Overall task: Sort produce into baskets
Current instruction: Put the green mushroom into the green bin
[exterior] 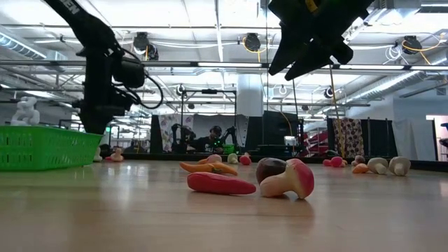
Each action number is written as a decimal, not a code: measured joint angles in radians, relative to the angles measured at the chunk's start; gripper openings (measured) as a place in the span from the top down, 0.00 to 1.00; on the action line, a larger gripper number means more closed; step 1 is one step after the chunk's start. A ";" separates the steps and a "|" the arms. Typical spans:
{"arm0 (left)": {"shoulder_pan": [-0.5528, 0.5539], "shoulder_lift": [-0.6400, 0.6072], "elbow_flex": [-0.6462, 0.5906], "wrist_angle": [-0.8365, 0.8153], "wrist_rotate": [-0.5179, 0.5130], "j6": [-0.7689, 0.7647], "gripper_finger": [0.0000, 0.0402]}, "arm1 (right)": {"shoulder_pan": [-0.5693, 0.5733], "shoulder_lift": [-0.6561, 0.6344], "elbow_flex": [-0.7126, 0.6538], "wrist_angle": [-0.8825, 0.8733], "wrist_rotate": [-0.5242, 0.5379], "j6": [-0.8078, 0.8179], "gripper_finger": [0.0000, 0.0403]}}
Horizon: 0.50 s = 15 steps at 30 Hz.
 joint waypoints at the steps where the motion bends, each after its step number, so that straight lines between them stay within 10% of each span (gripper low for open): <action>1: 0.000 0.005 0.000 0.003 0.001 0.011 0.69 | 0.000 0.000 0.000 0.000 -0.001 0.002 0.47; 15: 0.002 0.012 -0.006 0.047 0.062 0.041 0.69 | 0.003 0.000 0.000 0.000 -0.006 0.008 0.47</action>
